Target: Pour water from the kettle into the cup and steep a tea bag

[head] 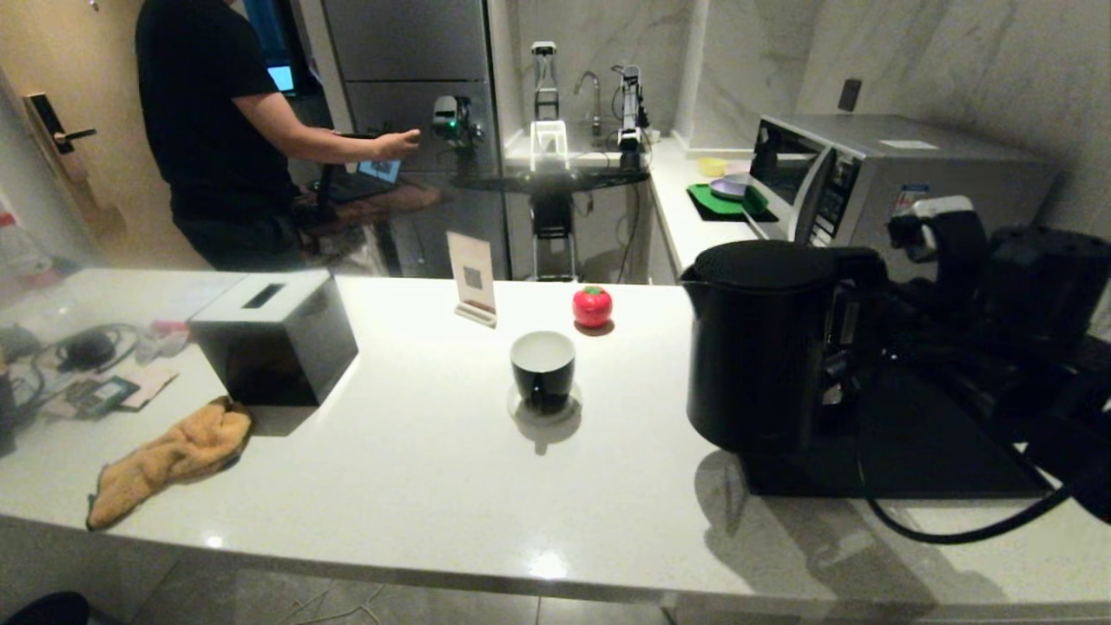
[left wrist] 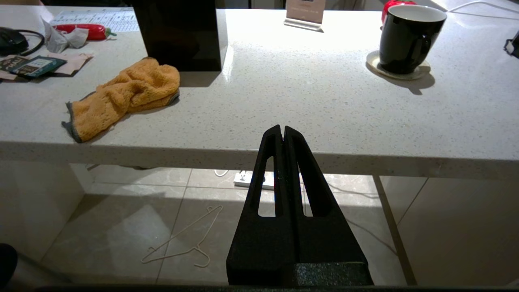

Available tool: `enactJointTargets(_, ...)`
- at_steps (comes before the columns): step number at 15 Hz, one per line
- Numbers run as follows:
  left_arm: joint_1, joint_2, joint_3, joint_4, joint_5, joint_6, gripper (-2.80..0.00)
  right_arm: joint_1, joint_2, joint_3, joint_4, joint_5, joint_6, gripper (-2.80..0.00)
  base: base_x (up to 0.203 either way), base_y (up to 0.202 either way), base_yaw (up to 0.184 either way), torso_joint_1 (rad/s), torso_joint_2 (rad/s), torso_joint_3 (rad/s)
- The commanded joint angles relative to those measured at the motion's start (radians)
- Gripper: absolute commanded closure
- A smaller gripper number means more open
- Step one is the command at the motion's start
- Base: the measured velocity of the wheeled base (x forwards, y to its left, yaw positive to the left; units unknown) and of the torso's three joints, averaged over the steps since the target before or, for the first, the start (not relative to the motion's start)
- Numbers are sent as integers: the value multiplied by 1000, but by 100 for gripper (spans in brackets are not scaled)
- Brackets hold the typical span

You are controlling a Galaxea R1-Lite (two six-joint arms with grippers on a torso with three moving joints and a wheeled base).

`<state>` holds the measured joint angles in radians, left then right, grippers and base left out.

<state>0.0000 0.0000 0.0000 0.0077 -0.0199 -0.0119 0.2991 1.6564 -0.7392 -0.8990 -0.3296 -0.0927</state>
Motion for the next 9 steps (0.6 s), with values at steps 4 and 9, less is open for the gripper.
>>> enactJointTargets(4, 0, 0, 0, 0, 0, 0, 0, 66, 24, -97, 96, -6, -5, 0, 0, 0, 0, 0, 0, 0)
enactJointTargets(9, 0, 0, 0, 0, 0, 0, 0, 108, 61, -212, 192, -12, -7, 0, 0, 0, 0, 0, 0, 0)
